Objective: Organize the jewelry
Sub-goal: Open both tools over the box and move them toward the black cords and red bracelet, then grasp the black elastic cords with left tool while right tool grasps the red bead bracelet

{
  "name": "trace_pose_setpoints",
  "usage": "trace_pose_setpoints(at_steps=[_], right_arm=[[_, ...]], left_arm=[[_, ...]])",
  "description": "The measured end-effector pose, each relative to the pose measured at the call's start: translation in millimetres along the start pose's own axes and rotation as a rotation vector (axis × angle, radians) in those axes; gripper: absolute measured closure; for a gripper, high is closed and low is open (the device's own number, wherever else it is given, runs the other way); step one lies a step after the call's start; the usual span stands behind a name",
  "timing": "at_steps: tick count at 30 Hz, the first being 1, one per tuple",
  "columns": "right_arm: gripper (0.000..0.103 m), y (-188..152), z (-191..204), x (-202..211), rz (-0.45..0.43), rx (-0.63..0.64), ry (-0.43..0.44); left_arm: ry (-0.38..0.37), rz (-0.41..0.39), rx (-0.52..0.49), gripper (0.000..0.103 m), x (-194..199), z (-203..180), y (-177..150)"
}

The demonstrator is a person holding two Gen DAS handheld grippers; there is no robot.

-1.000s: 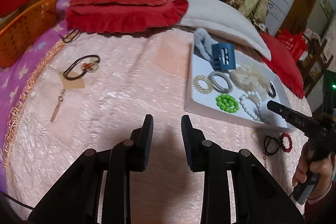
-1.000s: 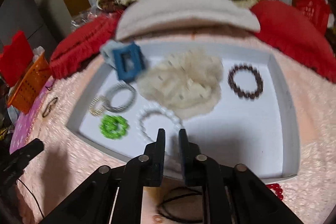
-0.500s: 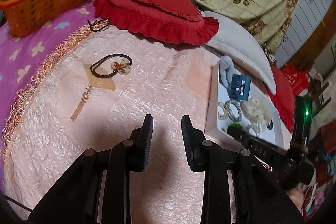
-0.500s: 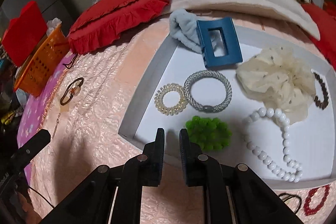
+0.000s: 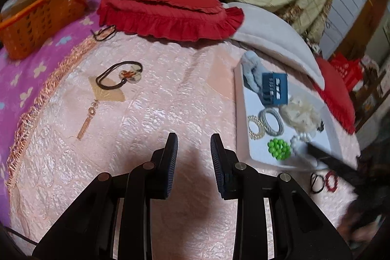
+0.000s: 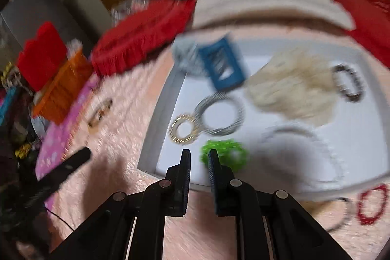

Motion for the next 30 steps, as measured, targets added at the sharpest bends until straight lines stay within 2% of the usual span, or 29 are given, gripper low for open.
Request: trace_pose_setpoints(at_steps=[1,3,5,8,12,15,18,23,30], right_arm=[[0.085,4,-13,16,-0.019,-0.007,-0.010],[0.061,9,-49,50,-0.068,-0.020,-0.056],[0.060,5,-92,81,-0.103,-0.034,-0.132],[0.060,-13,-151,112,-0.089,-0.070,-0.221],[0.060,-34,-201,133,-0.092,-0.148,-0.257],[0.060,-42,-212,133,-0.092,-0.164,-0.237],[0.060,-43,-207,125,-0.092,-0.138,-0.214],[0.066,-40,-201,106,-0.087,-0.106,-0.188],[0.066,-39,-199,92,-0.083,-0.076,-0.183]], left_arm=[[-0.008,-0.003,-0.031,0.076,1,-8,-3],[-0.027,-0.003,-0.073,0.076,4,-22,-9],[-0.055,0.000,-0.119,0.076,9,-40,-19],[-0.104,0.012,-0.196,0.076,18,-71,-37],[-0.147,0.056,-0.290,0.076,26,-111,-67],[-0.163,0.079,-0.339,0.076,26,-136,-81],[-0.184,0.112,-0.371,0.076,21,-162,-93],[-0.214,0.184,-0.377,0.076,-2,-201,-109],[-0.238,0.234,-0.358,0.076,-29,-230,-118]])
Point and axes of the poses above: each gripper's, at about its wrist camera, not at the fingertips, and x roughly against the way its jaws point, z to its left, y to its top, the point moved 10 cm from there along -x, roughly the way its jaws point, and after that the axes turned 15 degrees about -z, right-handed, at the moved point
